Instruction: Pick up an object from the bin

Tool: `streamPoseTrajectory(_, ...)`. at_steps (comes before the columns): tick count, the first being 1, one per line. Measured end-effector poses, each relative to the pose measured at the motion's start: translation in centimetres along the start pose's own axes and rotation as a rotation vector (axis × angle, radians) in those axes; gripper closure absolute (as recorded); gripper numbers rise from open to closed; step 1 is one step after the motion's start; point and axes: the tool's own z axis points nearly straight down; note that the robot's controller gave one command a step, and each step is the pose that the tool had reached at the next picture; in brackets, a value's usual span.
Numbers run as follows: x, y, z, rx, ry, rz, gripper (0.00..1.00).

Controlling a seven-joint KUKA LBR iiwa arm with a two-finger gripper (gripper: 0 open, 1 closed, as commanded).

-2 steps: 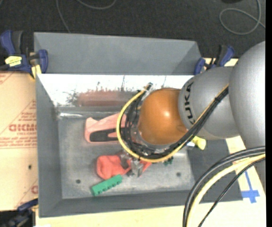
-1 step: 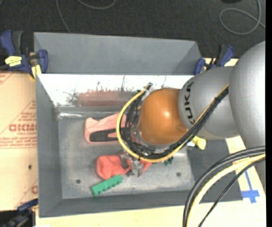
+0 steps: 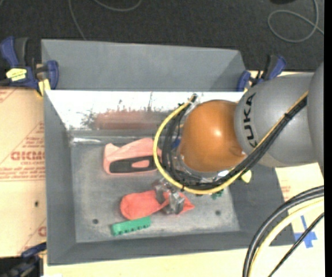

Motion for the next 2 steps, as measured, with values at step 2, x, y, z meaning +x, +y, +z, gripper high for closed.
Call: streamPoseTrajectory(2, -0.3, 0.7, -12.6, -0.001, 0.001, -0.026, 1.00)
